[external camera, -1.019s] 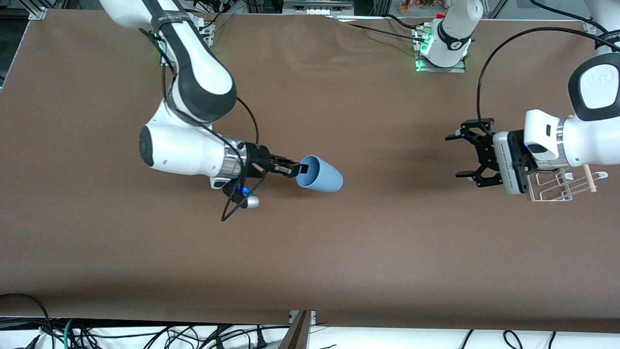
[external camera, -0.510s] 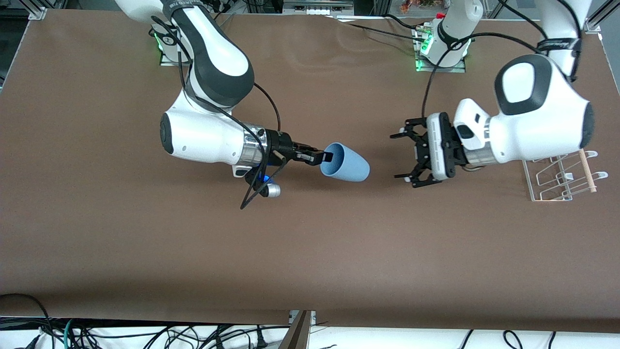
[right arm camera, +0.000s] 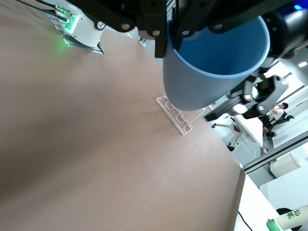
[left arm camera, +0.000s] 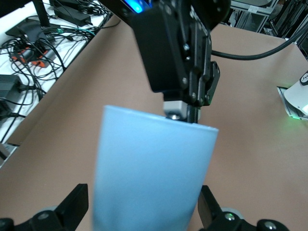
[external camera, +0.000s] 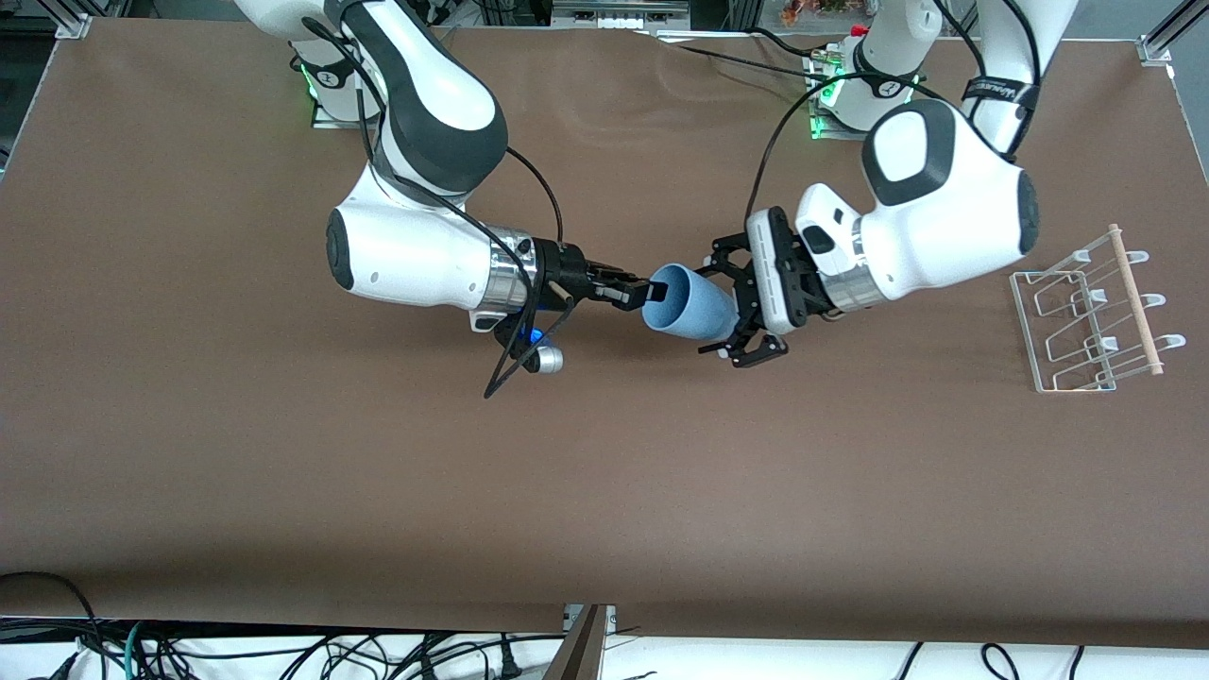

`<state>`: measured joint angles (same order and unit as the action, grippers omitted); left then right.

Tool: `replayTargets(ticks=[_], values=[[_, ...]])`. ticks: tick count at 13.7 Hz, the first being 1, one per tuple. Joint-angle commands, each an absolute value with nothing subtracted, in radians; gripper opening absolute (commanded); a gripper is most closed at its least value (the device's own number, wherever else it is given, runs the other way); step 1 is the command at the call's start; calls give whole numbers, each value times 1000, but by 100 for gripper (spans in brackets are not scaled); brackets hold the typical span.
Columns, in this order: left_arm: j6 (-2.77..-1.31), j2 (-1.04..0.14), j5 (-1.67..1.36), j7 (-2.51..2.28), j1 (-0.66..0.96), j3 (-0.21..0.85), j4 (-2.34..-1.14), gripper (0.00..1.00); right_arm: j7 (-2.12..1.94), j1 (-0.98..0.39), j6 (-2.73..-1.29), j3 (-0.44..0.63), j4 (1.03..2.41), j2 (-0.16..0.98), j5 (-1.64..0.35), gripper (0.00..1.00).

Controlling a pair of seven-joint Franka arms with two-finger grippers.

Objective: Transfer cup to left arm and place on rack
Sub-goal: 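Close the left gripper on the cup's base beside the right gripper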

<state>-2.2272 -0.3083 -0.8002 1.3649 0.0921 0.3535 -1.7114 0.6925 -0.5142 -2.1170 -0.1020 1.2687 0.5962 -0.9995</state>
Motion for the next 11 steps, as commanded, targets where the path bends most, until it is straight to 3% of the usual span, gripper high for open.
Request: replayTargets(ticks=[1,2,3,4,5,6,7,11], values=[[-2267,-290,-830,1413,98,353,-1746,100,713,-517,-2117,-109,1230,617,-1019,0],[-2267,-290,-828,1413,100,354,-1743,88,712,-517,-2115,-109,1230,617,-1019,0],[-2267,-291,-827,1413,100,354,-1741,32,712,-517,-2114,-109,1230,617,-1019,0],[-2266,-290,-827,1413,98,353,-1738,1,710,-517,-2112,-109,1230,615,-1019,0],[-2261,-290,-825,1413,98,353,-1738,0,709,-515,-2109,-109,1230,615,-1019,14],[-2260,-290,-825,1413,97,353,-1738,0,701,-511,-2106,-107,1230,612,-1016,89],[-2260,-290,-822,1413,98,353,-1738,0,700,-506,-2106,-104,1230,609,-1014,100],[-2252,-278,-821,1408,84,351,-1736,0,696,-459,-2065,-101,1217,606,-1015,100]])
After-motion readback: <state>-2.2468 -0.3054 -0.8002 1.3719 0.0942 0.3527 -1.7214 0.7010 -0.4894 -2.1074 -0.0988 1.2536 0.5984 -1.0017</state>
